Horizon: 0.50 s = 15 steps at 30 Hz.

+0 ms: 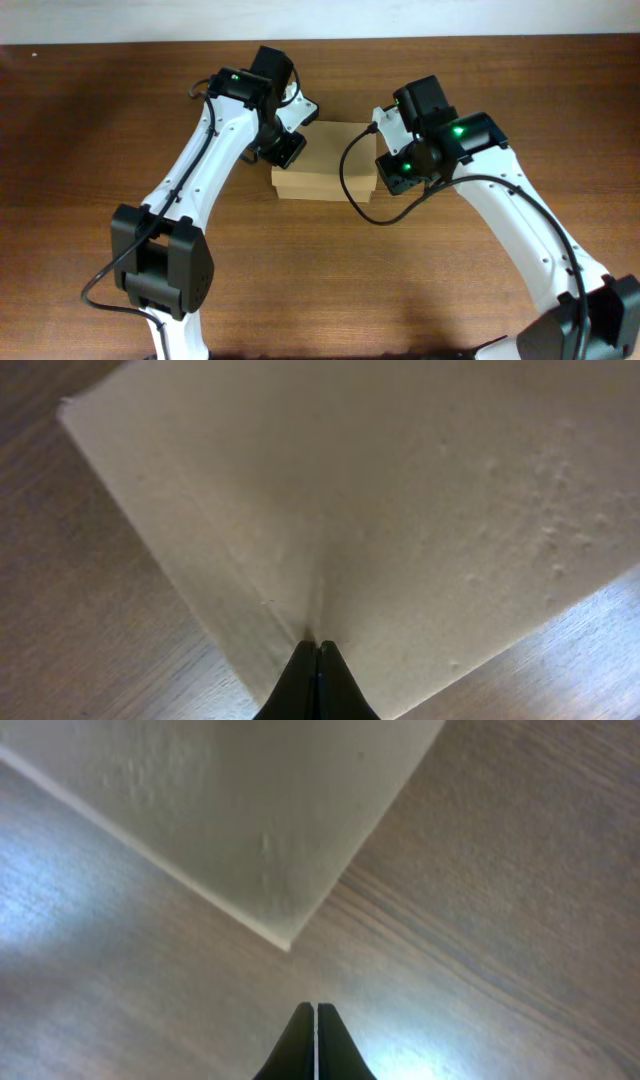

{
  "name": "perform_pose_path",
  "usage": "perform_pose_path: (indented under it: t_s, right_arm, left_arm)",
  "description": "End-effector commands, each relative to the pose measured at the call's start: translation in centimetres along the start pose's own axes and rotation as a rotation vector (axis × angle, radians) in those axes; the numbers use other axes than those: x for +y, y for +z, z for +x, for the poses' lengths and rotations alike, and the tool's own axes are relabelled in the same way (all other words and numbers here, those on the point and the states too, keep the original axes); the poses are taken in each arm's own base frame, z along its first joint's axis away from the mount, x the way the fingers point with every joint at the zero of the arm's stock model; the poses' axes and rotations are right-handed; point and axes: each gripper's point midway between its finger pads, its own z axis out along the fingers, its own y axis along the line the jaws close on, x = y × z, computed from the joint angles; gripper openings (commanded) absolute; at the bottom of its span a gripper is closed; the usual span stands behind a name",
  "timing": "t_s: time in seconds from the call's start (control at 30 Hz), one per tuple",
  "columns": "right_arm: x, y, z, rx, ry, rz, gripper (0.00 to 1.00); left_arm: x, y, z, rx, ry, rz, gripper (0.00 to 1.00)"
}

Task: Pack container
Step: 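Press down on the closed lid with both grippers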

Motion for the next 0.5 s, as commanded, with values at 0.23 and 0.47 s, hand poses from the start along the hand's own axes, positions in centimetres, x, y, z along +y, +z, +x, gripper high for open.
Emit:
perform_pose_path:
  t_s: [0.23,0.47]
  right_arm:
    - [0.4,4.4,-0.7,0.033,0.025,-0.076,0.04]
    - [0.4,4.4,-1.0,0.026,0.023,-0.075,0.04]
  left_arm:
    - [0.0,0.7,0.8,0.014,0.013,-0.010,0.02]
    - [-0.1,2.2,1.8,0.039,0.009,-0.002,0.02]
